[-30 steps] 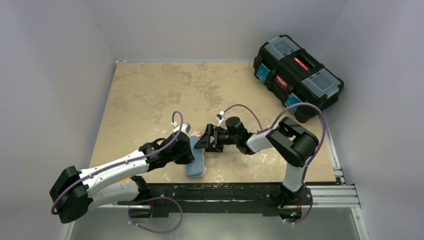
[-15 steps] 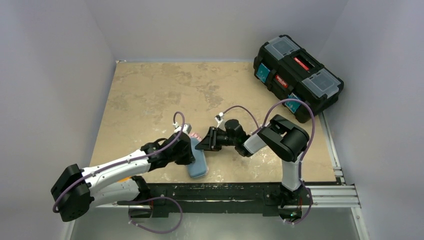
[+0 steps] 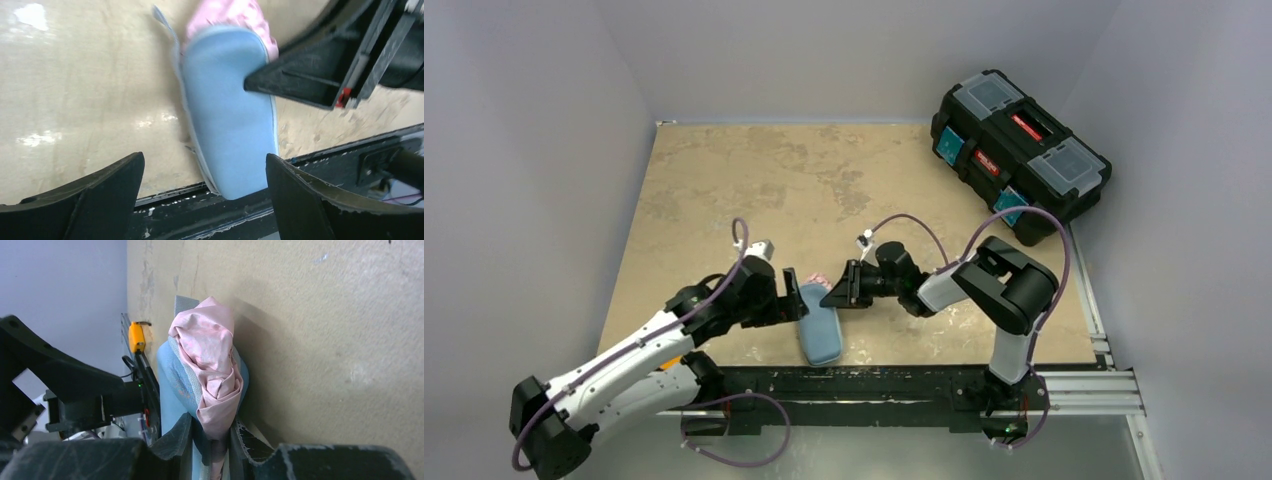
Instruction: Put away the umbrella
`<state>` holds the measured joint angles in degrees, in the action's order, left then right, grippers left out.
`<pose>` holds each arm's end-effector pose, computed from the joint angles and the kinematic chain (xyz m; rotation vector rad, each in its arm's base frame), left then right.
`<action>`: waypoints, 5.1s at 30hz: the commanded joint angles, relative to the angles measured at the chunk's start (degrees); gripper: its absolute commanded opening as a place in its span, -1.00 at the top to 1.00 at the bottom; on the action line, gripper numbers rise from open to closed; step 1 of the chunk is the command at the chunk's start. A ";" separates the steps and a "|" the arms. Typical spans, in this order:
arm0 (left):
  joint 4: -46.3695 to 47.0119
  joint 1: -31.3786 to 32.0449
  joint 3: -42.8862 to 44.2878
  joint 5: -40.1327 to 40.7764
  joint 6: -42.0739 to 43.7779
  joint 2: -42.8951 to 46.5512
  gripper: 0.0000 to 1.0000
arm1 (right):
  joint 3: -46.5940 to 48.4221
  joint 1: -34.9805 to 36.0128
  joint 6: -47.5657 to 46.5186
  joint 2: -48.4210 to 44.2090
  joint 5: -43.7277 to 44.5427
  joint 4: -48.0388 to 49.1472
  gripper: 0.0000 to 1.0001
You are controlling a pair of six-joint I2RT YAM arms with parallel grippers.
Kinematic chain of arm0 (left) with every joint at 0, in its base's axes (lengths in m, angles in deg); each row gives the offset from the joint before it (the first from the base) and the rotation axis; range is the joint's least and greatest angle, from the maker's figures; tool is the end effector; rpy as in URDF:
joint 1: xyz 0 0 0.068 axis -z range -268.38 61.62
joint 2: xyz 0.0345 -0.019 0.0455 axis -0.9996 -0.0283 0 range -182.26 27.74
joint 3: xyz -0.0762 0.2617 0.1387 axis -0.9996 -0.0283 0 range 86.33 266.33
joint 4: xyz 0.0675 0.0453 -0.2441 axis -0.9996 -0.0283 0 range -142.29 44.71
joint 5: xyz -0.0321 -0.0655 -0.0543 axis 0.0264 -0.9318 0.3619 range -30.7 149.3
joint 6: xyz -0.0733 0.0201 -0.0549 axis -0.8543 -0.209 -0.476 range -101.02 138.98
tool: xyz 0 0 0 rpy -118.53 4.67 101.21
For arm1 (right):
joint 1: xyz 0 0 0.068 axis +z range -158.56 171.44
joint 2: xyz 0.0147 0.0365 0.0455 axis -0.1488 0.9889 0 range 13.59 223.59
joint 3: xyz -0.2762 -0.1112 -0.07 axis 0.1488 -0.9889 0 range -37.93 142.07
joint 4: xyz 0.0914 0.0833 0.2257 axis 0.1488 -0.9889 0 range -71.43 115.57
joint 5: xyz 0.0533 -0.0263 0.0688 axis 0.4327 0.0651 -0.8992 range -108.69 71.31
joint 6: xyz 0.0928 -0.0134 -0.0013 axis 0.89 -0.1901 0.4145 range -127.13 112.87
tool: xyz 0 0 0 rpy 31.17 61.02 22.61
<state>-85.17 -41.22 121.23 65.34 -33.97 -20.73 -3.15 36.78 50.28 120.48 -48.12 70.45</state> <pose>0.1183 -0.1145 0.2114 -0.1765 2.5905 -0.5691 0.2298 0.2915 0.1206 -0.1287 2.4057 1.5238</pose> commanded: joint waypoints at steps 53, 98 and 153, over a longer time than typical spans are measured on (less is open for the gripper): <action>48.29 -24.39 -5.21 -49.07 -0.28 2.00 0.91 | 8.42 -1.40 1.59 -35.74 -5.46 -17.50 0.47; 33.99 -24.57 5.62 -46.35 1.99 7.07 -0.34 | 2.52 -2.02 16.30 -30.91 -18.00 15.47 1.00; 53.36 3.47 -8.47 -19.58 63.51 2.72 0.25 | 33.37 -16.09 -22.09 -30.70 -22.04 -63.81 1.00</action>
<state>-33.89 -38.38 110.56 47.05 27.15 -17.82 26.80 20.89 28.18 89.83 -66.46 4.12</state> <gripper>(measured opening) 0.389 0.355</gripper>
